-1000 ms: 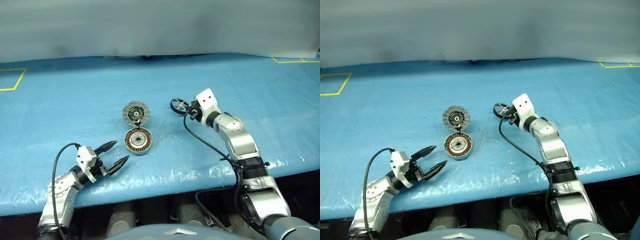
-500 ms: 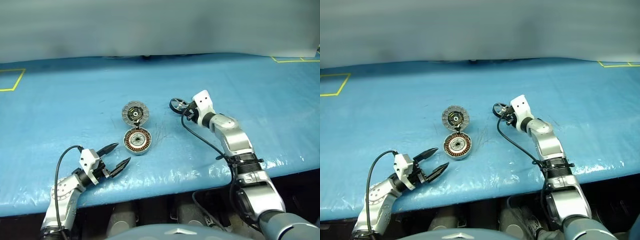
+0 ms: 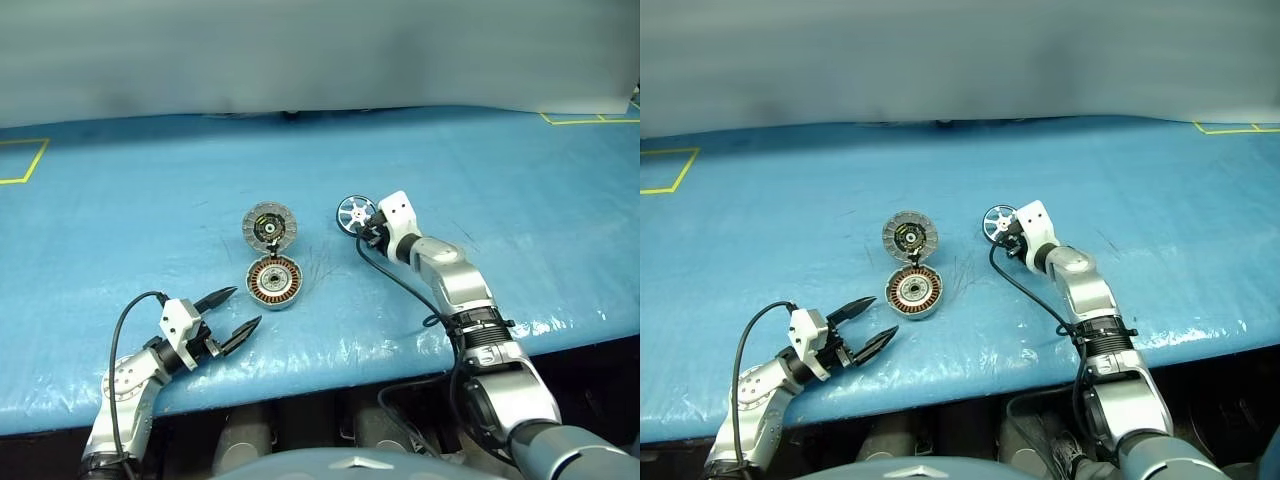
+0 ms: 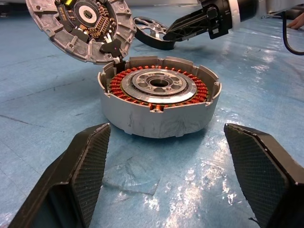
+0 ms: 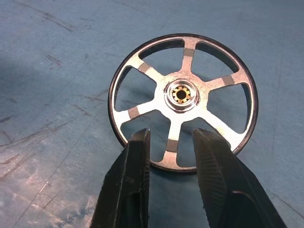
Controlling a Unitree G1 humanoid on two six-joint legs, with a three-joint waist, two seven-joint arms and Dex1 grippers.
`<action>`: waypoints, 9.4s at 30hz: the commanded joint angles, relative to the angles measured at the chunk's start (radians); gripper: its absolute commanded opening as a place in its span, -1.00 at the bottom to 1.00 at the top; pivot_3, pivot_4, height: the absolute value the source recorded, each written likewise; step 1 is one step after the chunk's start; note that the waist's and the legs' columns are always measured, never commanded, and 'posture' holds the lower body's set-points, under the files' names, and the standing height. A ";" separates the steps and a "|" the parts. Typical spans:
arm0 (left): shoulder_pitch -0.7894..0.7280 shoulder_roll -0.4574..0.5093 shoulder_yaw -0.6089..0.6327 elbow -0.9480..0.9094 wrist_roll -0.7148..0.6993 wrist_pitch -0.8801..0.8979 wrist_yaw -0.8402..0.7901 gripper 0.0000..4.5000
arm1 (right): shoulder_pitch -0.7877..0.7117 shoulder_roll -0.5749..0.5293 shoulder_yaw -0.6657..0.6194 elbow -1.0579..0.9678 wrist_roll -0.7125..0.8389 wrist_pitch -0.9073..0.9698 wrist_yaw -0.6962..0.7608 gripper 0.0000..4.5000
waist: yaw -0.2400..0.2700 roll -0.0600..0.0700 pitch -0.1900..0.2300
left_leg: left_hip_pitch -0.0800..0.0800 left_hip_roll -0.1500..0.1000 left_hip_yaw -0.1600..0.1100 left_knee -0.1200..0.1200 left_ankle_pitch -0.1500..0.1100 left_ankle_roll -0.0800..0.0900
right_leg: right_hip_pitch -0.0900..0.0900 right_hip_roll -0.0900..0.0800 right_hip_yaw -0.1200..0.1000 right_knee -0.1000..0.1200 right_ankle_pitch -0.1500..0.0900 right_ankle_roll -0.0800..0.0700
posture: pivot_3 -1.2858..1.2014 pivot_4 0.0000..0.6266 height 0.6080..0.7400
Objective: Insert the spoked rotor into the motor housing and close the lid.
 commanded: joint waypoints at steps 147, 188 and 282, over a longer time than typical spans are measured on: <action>-0.818 -0.081 0.036 0.537 -0.015 0.212 -0.168 -0.96 | 0.422 0.040 0.115 -0.593 0.164 -0.026 0.038 -1.00 | 0.009 -0.003 -0.001 | 0.000 -0.002 -0.009 0.010 0.001 0.000 | 0.009 0.003 -0.003 0.000 0.002 0.003 | 0.03 -0.52 1.00; -0.221 -0.038 0.090 -0.005 -0.149 0.169 -0.190 -0.96 | 0.384 0.052 0.162 -0.588 0.134 -0.138 0.069 -1.00 | 0.011 -0.002 -0.001 | 0.000 0.000 -0.010 0.013 -0.001 0.002 | 0.010 0.001 -0.003 0.000 -0.001 -0.002 | 0.03 -0.52 1.00; -0.035 -0.047 -0.014 -0.001 -0.051 -0.045 -0.120 -1.00 | 0.262 0.164 0.293 -0.438 0.050 -0.112 0.136 0.32 | 0.010 -0.001 0.000 | -0.003 0.000 -0.009 0.011 -0.001 0.001 | -0.001 -0.002 -0.006 0.000 -0.002 -0.004 | 0.03 -0.52 1.00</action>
